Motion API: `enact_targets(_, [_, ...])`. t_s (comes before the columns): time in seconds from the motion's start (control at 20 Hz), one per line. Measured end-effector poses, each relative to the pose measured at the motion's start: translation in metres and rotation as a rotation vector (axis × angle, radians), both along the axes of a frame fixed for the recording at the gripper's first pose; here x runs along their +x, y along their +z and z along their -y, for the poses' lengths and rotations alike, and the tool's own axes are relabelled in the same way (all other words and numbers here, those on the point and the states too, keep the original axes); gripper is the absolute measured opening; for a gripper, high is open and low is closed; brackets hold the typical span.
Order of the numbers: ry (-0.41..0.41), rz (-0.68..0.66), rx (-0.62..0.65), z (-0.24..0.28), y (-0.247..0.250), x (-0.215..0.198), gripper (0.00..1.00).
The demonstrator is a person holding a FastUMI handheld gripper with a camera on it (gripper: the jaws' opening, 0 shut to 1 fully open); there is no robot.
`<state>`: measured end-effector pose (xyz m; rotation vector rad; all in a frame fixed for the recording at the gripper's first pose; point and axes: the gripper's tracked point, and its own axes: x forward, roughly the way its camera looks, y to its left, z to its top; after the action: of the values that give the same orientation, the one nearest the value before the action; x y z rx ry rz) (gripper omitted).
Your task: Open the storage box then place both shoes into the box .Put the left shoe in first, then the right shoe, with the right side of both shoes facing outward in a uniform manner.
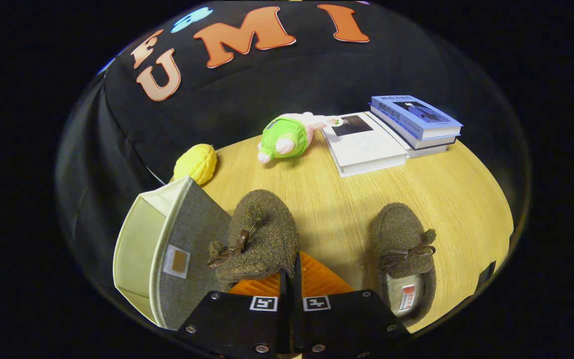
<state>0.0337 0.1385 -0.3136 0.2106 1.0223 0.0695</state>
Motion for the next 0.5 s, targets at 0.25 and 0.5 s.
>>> enact_targets(0.25, [0.020,0.058,0.054,-0.030,0.058,0.017,0.04])
enact_targets(0.5, [0.064,0.074,0.122,-0.077,0.088,0.013,0.04])
